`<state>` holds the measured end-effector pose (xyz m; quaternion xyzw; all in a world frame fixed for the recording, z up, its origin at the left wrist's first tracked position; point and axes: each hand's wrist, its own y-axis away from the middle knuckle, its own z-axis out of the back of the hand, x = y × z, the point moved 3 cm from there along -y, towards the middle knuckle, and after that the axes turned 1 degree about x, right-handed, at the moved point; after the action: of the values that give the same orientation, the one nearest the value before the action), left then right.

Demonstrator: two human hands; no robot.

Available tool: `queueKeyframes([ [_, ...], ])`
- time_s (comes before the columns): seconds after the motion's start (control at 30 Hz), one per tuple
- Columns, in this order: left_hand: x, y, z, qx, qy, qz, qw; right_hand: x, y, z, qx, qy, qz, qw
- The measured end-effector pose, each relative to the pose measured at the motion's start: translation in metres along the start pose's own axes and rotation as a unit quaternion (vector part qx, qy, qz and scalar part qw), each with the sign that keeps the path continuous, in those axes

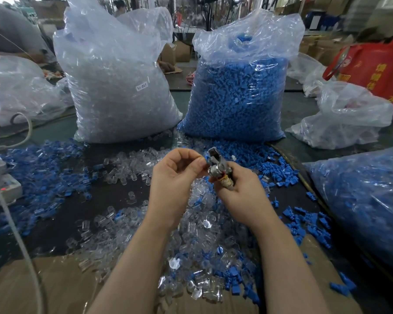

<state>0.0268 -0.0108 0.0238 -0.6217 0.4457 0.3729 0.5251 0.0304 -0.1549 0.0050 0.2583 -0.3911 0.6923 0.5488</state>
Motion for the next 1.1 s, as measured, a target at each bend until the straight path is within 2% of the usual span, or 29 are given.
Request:
queueKeyframes([
  [0.57, -0.001, 0.000, 0.001, -0.012, -0.008, 0.022, 1.000, 0.000, 0.001, -0.001, -0.017, 0.042, 0.014, 0.999],
  [0.63, -0.004, -0.003, 0.010, -0.027, -0.028, 0.039, 0.998, -0.002, 0.001, 0.000, -0.030, 0.057, 0.010, 0.998],
  [0.7, -0.006, -0.008, 0.031, -0.068, -0.103, 0.046, 0.991, -0.005, 0.000, 0.001, -0.044, 0.072, 0.005, 0.996],
  [0.77, -0.007, -0.011, 0.064, -0.137, -0.235, 0.043, 0.961, -0.009, 0.000, 0.004, -0.055, 0.080, -0.003, 0.995],
  [0.8, -0.008, -0.011, 0.082, -0.174, -0.319, 0.044, 0.931, -0.010, 0.001, 0.005, -0.060, 0.081, -0.004, 0.995],
  [0.9, -0.007, -0.005, 0.129, -0.249, -0.544, 0.106, 0.794, -0.012, 0.001, 0.006, -0.069, 0.081, 0.000, 0.994],
  [0.97, -0.001, -0.002, 0.152, -0.257, -0.610, 0.191, 0.725, -0.012, 0.002, 0.005, -0.071, 0.090, 0.004, 0.993],
  [1.03, 0.003, 0.001, 0.166, -0.257, -0.626, 0.248, 0.694, -0.012, 0.001, 0.004, -0.070, 0.098, 0.002, 0.993],
  [1.1, 0.007, 0.003, 0.173, -0.262, -0.625, 0.265, 0.686, -0.013, 0.001, 0.004, -0.068, 0.099, -0.002, 0.993],
])
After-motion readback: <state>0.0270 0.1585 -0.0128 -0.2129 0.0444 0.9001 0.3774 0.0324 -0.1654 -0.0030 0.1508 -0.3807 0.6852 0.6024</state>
